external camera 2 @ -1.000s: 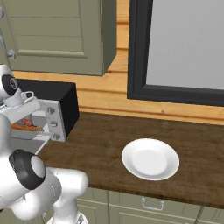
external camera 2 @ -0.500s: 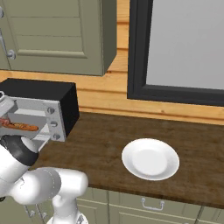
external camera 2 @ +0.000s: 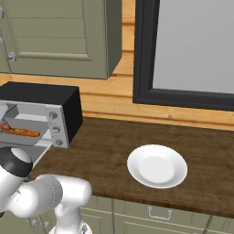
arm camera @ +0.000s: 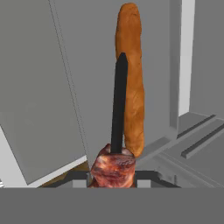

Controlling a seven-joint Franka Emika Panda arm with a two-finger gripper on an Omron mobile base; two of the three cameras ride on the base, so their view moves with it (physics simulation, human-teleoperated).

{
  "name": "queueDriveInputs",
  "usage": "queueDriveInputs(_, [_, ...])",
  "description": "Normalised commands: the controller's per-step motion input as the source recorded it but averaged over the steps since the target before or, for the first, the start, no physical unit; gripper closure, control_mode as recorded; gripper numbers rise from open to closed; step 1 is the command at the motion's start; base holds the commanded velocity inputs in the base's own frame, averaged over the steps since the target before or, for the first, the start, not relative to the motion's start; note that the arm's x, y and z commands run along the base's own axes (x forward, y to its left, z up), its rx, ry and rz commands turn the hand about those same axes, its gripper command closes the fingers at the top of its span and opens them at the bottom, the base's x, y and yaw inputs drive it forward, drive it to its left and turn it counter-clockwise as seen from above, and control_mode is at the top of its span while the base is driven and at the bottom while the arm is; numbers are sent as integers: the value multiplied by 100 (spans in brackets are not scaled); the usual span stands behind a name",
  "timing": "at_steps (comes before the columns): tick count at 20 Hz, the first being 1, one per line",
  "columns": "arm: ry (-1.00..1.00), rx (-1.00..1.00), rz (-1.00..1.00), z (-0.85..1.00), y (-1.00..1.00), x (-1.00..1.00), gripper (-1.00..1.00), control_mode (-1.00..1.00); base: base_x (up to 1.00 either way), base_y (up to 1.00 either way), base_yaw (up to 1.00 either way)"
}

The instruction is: Pick up the kebab skewer and baguette bread, and place them inside the toaster oven. Close the toaster oven door and start by setting the timer.

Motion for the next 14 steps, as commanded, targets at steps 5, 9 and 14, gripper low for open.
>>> queueDriveInputs(5, [-10, 3, 3, 10, 0, 15, 100, -100, 0, 0, 0])
queueDriveInputs(9, [0, 4, 4, 30, 0, 26, 100, -100, 0, 0, 0])
queueDriveInputs(14, [0, 1, 9, 12, 0, 17, 100, -100, 0, 0, 0])
